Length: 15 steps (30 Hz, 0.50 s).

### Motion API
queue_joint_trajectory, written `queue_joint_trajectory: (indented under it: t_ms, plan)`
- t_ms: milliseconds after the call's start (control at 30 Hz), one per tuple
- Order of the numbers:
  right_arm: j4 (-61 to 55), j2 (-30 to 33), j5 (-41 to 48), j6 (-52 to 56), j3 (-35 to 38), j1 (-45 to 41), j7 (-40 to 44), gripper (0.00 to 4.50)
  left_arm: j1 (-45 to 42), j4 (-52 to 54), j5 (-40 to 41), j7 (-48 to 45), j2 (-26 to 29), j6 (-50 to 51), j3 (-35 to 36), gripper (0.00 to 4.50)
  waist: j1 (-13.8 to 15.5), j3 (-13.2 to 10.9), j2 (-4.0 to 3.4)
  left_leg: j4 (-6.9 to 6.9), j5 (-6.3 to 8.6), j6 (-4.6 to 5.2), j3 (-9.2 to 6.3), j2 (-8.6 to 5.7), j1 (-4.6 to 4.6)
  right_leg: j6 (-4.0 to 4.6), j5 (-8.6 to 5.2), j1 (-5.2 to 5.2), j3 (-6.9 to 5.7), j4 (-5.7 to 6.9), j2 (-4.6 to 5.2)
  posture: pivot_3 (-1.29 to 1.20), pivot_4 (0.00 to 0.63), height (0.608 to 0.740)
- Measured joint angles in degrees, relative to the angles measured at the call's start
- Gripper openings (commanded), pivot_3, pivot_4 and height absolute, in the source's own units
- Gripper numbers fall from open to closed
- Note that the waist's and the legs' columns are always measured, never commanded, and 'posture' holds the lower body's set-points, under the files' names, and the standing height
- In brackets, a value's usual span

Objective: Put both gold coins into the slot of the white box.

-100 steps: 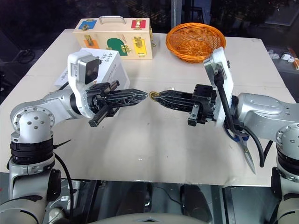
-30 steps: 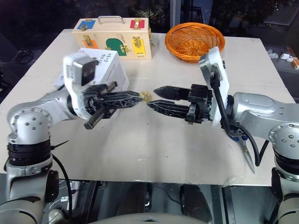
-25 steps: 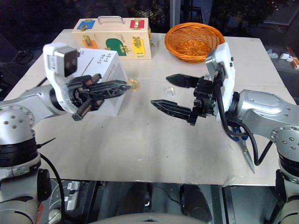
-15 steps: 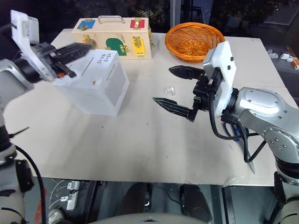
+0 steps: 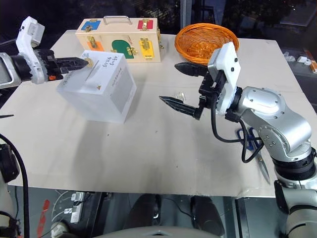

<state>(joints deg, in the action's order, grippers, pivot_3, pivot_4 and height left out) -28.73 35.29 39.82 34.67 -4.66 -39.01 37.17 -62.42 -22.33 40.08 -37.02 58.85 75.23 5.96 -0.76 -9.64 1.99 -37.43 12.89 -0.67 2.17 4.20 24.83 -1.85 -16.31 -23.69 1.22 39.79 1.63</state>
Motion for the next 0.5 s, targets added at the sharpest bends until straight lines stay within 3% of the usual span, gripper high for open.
queue_joint_trajectory:
  t_ms: [500]
  plan:
    - [-0.86, -0.65, -1.11, 0.29, 0.15, 0.51, 1.62, 4.46, -0.92, -0.22, -6.52, -2.88, -0.29, 0.57, -2.34, 0.00, -0.09, 0.00, 0.00, 0.00, 0.00, 0.00, 0.02, 0.00, -0.03, 0.00, 0.00, 0.00, 0.01, 0.04, 0.01, 0.00, 0.150, 0.726]
